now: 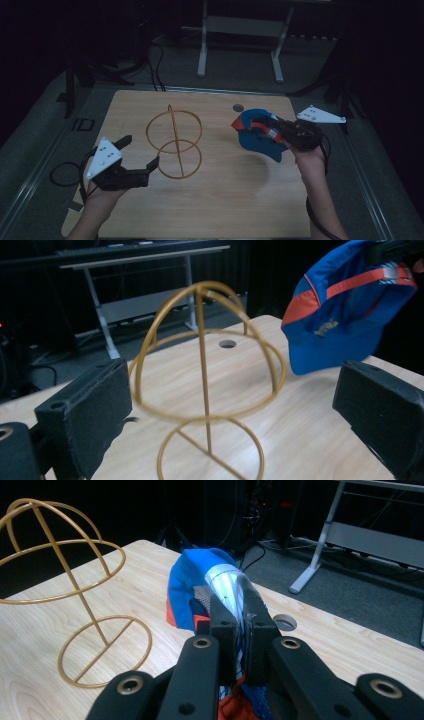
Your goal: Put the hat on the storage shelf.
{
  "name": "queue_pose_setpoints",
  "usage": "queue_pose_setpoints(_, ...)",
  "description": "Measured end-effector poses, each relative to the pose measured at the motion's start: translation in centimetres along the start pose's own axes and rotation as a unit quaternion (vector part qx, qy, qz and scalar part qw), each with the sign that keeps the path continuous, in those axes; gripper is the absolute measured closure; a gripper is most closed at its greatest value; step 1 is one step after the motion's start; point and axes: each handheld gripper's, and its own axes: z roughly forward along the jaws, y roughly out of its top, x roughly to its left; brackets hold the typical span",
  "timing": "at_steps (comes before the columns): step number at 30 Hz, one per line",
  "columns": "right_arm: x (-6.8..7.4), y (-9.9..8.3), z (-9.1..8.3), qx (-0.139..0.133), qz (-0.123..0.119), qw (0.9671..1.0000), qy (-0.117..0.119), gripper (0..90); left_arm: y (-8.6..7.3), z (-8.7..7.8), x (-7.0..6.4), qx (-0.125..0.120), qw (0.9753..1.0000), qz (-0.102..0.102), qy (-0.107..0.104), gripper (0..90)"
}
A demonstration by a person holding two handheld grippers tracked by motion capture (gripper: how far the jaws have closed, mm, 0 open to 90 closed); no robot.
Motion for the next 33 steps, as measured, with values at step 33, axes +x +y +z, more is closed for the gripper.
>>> queue_pose_setpoints(33, 4.4, 0.3, -1.1, -0.022, -0.022, 0.9973, 0.067, 86.1, 8.8, 13.6, -8.4, 0.067, 0.9842, 0.106, -0.125, 14.9)
